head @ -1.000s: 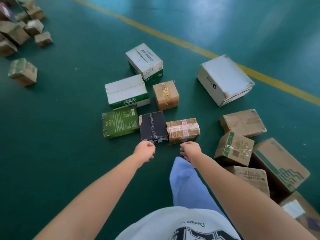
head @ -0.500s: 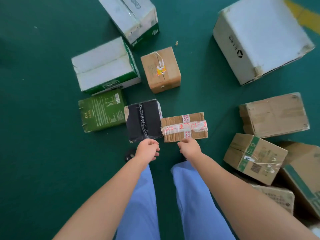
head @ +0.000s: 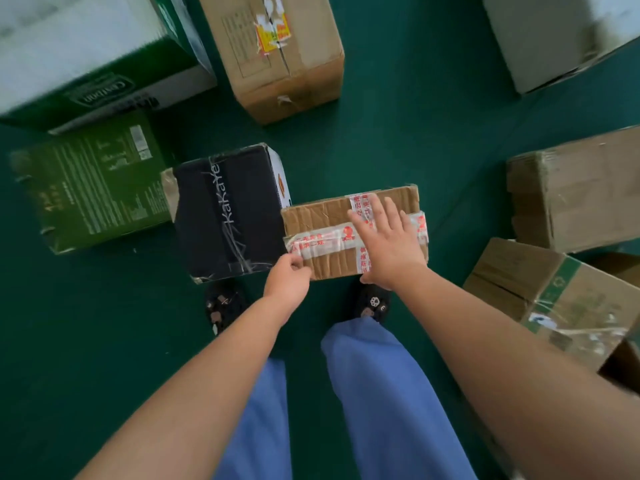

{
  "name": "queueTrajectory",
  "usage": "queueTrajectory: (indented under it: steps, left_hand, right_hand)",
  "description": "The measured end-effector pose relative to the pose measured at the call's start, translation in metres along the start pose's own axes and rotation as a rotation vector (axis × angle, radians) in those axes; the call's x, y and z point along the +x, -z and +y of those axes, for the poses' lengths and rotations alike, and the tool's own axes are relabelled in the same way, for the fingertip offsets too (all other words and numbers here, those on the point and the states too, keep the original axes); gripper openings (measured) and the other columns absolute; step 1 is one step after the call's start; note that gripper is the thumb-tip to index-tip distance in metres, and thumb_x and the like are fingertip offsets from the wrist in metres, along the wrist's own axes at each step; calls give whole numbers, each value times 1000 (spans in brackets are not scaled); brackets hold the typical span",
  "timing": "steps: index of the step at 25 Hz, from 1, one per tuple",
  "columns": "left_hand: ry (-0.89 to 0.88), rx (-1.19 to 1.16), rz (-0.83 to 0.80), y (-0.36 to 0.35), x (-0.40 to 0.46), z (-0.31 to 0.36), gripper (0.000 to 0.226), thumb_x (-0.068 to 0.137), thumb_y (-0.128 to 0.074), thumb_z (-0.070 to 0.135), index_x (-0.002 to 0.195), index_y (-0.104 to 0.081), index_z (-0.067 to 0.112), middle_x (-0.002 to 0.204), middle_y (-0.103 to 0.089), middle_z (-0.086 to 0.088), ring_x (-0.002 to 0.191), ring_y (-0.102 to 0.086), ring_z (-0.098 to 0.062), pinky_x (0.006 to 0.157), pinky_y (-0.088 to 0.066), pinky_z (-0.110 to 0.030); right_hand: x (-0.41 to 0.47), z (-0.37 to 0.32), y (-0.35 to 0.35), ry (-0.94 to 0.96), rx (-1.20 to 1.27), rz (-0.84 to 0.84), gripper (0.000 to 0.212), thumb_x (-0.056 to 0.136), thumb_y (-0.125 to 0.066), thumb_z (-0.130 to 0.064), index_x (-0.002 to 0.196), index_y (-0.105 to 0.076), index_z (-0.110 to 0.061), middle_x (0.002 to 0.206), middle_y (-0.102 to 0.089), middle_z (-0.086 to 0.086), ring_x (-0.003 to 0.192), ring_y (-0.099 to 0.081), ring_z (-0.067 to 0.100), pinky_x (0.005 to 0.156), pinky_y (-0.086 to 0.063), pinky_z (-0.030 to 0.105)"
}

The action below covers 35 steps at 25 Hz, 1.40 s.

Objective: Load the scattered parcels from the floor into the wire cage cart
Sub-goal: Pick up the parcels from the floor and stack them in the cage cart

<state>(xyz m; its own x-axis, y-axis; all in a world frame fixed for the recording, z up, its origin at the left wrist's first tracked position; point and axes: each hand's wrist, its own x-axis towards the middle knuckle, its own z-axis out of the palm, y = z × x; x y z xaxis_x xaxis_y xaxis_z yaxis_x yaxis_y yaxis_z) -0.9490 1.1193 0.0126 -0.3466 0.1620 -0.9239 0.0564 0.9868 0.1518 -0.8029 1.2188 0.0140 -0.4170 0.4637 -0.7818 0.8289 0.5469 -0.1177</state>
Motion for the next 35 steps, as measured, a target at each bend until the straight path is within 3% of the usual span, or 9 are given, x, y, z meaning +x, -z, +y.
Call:
queueTrajectory:
  steps: [2, 4, 8, 11, 15, 21, 27, 31, 35]
  left_hand:
    - [16, 13, -34, -10, 18, -9, 30, 96, -50, 19, 126, -51, 19, 120, -54, -2, 92, -56, -22, 74, -46, -31]
    - [20, 25, -24, -16, 33, -15, 27, 96, -51, 19, 123, -53, 18, 121, -53, -4, 86, -54, -17, 63, -39, -26]
    - [35, 5, 29, -20, 52, -18, 6, 91, -53, 19, 88, -49, 21, 110, -56, -6, 74, -51, -15, 56, -34, -28]
    - [49, 11, 43, -19, 63, -16, 16, 87, -52, 19, 76, -41, 21, 102, -61, -13, 69, -53, -23, 60, -44, -34]
    - [70, -19, 8, -13, 65, -12, 18, 89, -52, 21, 74, -42, 19, 94, -64, -11, 90, -64, -32, 81, -53, -45]
    - [-14, 28, -54, 17, 50, 11, 4, 92, -52, 24, 91, -54, 22, 91, -58, -1, 74, -54, -17, 75, -51, -37]
    - [-95, 75, -48, 44, 47, 29, 15, 96, -50, 23, 108, -56, 17, 94, -57, 2, 71, -48, -8, 65, -40, -29]
    - [-92, 124, -23, 65, 59, 14, 20, 97, -49, 24, 116, -55, 18, 107, -56, 1, 74, -49, -5, 71, -39, -28]
    - [-75, 189, 104, 88, 77, -14, 30, 94, -52, 24, 123, -54, 18, 125, -49, -6, 95, -55, -22, 84, -43, -31]
  right_hand:
    - [26, 1, -10, 99, -237, 9, 128, 74, -76, -52, 148, 25, -28, 154, 32, 17, 142, 25, 39, 117, 8, 52]
    - [44, -2, -19, 191, -390, 12, 135, 70, -74, -60, 144, 33, -28, 151, 36, 19, 140, 28, 43, 112, 14, 56]
    - [63, -6, -34, 241, -482, -5, 135, 69, -72, -65, 142, 36, -28, 147, 40, 21, 137, 30, 47, 109, 17, 61]
    - [68, -5, -37, 261, -465, 16, 133, 71, -70, -65, 142, 36, -28, 146, 41, 22, 139, 24, 48, 114, 7, 59]
    - [63, -4, -34, 309, -437, -4, 131, 74, -73, -55, 142, 36, -29, 151, 28, 27, 142, 7, 49, 115, -12, 52]
    - [34, 0, -13, -60, -116, -60, 130, 66, -74, -62, 147, 24, -36, 155, 15, 25, 142, 2, 48, 116, -10, 51]
    - [40, -20, 15, -533, 409, -2, 130, 61, -73, -71, 149, 18, -38, 155, 7, 24, 143, -3, 46, 115, -13, 51]
    - [60, -45, 21, -582, 527, 87, 129, 64, -70, -73, 149, 19, -37, 156, 9, 24, 143, -2, 46, 116, -12, 51]
    - [75, -71, 19, -560, 536, 103, 130, 65, -69, -73, 148, 24, -35, 155, 18, 25, 143, -1, 48, 115, -12, 52]
